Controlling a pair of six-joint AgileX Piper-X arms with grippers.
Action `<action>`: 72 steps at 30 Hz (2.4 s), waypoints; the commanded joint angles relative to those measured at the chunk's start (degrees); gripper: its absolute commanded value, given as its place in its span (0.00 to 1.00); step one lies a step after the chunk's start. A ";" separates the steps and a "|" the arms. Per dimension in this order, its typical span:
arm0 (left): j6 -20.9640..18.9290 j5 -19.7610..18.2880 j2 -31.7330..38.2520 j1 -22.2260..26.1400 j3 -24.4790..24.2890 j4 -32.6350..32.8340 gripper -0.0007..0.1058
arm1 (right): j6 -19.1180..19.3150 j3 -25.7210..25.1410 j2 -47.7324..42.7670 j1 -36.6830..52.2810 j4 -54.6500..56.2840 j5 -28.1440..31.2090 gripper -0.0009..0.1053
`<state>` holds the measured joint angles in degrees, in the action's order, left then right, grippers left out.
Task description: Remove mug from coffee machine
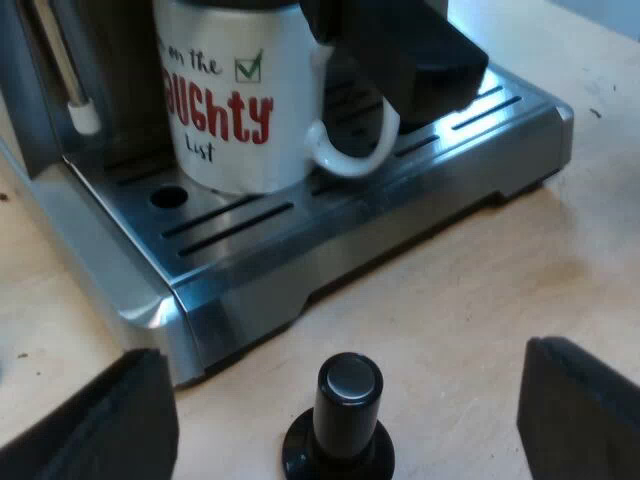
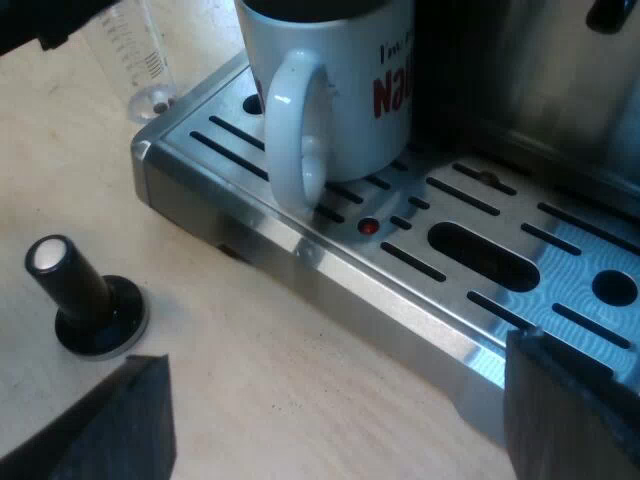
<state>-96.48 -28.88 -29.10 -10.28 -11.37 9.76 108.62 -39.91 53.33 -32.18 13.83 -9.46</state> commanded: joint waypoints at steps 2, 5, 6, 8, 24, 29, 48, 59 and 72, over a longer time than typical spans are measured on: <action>-0.84 -0.48 -0.04 -0.21 -0.08 -1.52 0.68 | 0.16 1.33 2.46 -0.19 -5.53 -0.20 0.65; -1.00 -0.48 -0.04 -0.21 -0.08 -1.52 0.68 | -2.12 3.12 4.36 -0.19 -10.53 -0.20 0.65; -1.00 -0.48 -0.04 -0.21 -0.08 -1.52 0.68 | -3.11 4.12 5.10 -0.19 -13.07 -0.20 0.65; -1.00 -0.48 -0.04 -0.21 -0.08 -1.52 0.68 | -4.11 5.58 6.29 -0.19 -17.00 -0.20 0.65; -1.00 -0.48 -0.04 -0.21 -0.08 -0.78 0.68 | -6.27 8.47 21.55 -12.04 -39.91 13.02 0.65; -1.00 -0.48 -0.04 -0.21 -0.08 -0.71 0.68 | -10.82 8.47 28.08 -12.08 -50.10 17.56 0.65; -1.25 -0.48 -0.04 -0.21 -0.08 -0.71 0.68 | -12.46 8.47 36.98 -12.08 -60.15 16.94 0.65; -1.25 -0.48 -0.04 -0.21 -0.08 -0.71 0.68 | -10.56 8.47 38.44 -12.08 -65.63 16.94 0.65; -1.25 -0.48 -0.04 -0.21 -0.08 -0.71 0.68 | -6.72 7.10 47.11 -12.08 -78.38 16.94 0.65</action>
<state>-97.25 -28.88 -29.10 -10.28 -11.37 9.65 100.47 -32.21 100.21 -44.18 -63.51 8.00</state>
